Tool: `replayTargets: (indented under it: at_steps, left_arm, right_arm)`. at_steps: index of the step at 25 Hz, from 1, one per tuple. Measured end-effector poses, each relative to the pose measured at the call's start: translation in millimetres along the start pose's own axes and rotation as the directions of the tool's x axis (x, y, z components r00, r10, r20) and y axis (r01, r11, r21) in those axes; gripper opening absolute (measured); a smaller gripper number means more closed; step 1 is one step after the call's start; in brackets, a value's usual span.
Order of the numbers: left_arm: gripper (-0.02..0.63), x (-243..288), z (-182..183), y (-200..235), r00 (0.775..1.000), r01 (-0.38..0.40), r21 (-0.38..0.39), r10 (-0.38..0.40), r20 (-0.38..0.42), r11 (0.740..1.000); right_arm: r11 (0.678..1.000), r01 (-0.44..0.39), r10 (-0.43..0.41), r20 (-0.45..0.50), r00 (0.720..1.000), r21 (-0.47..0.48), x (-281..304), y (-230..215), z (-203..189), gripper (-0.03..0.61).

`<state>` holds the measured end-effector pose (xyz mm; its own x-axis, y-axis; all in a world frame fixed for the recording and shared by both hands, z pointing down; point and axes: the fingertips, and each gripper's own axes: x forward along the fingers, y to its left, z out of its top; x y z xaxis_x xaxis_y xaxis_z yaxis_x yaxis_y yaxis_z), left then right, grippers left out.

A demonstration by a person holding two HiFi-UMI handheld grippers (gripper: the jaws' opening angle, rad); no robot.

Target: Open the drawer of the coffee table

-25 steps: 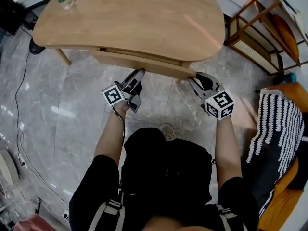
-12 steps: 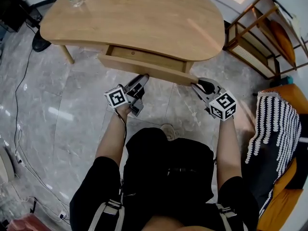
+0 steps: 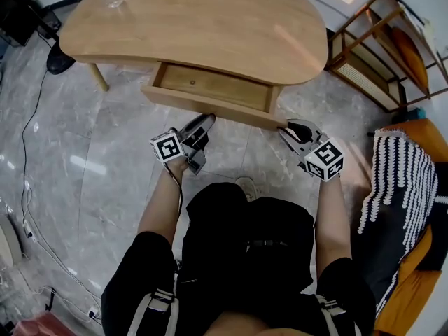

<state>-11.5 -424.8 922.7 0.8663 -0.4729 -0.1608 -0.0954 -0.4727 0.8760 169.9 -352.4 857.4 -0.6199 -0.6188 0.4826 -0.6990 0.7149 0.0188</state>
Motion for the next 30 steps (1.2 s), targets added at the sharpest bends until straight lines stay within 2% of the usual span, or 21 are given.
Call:
replayTargets:
  at_steps: [4,9,16,22,23,25,27,30]
  left_arm:
    - [0.164,-2.4,-2.6,0.2,1.000,-0.026,0.006,0.026,-0.014,1.000]
    - [0.156,-1.3,-8.5,-7.2,0.998,0.005,0.027,-0.004,-0.056,1.000]
    - [0.156,-9.1,-8.7,-11.3,0.998,0.009,0.027,-0.007,-0.065,1.000]
    - [0.160,-11.6,-10.3,-15.7,0.997,-0.013,0.045,0.017,-0.076,0.999]
    - [0.158,-12.4,-9.9,-17.6,0.997,-0.020,0.058,0.025,-0.075,0.998]
    - [0.206,-18.1,-9.5,-22.1,0.995,-0.051,0.108,0.060,-0.084,0.993]
    - [0.210,-30.2,-8.5,-25.6,0.985,-0.116,0.192,0.137,-0.102,0.974]
    - [0.191,-56.1,0.8,-40.8,0.955,-0.223,0.369,0.277,-0.102,0.902]
  right_arm:
    - [1.000,-0.017,0.017,-0.008,1.000,-0.010,-1.7,2.5,-2.0,0.097]
    - [0.999,-0.027,0.026,-0.025,0.999,-0.023,-7.8,1.3,-3.2,0.097]
    - [0.998,-0.056,0.056,-0.022,0.998,-0.017,-6.8,14.8,-2.3,0.095]
    - [1.000,0.010,-0.010,0.001,1.000,0.009,-9.3,17.9,-1.9,0.106]
    - [1.000,0.023,-0.023,0.001,1.000,0.007,-10.4,18.1,-1.6,0.107]
    - [0.999,0.050,-0.050,0.001,0.999,0.003,-17.4,18.5,-0.3,0.106]
    - [0.997,0.077,-0.078,0.021,0.997,0.015,-33.7,17.7,6.2,0.104]
    - [0.990,0.132,-0.136,0.095,0.986,0.051,-66.9,16.3,30.0,0.101]
